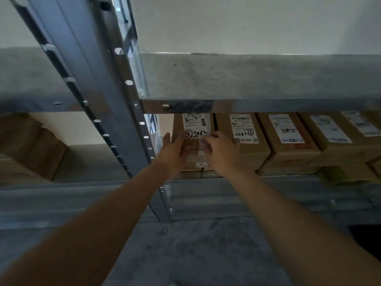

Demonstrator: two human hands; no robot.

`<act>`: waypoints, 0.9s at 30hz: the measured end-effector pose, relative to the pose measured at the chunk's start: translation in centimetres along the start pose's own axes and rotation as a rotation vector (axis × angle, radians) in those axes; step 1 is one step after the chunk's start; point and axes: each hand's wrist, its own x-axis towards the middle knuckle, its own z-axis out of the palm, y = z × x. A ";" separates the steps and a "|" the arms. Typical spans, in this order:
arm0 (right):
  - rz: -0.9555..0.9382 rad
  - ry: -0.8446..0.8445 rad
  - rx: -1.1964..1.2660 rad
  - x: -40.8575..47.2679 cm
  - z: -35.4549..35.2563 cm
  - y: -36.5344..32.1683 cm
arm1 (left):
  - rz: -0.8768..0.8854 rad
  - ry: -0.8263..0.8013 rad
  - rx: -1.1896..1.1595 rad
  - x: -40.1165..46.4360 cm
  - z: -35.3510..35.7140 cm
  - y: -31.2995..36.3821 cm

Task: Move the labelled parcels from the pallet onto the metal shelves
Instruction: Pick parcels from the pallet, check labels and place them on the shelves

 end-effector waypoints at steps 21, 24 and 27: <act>0.062 0.103 0.444 -4.0 -3.2 -1.8 | -0.020 0.189 -0.400 -5.9 -0.3 2.8; 0.069 0.118 0.477 -5.4 -3.8 -1.6 | -0.009 0.218 -0.389 -7.4 -0.4 3.5; 0.058 0.154 0.490 -6.7 -4.4 -1.5 | -0.023 0.228 -0.408 -8.9 -0.6 4.1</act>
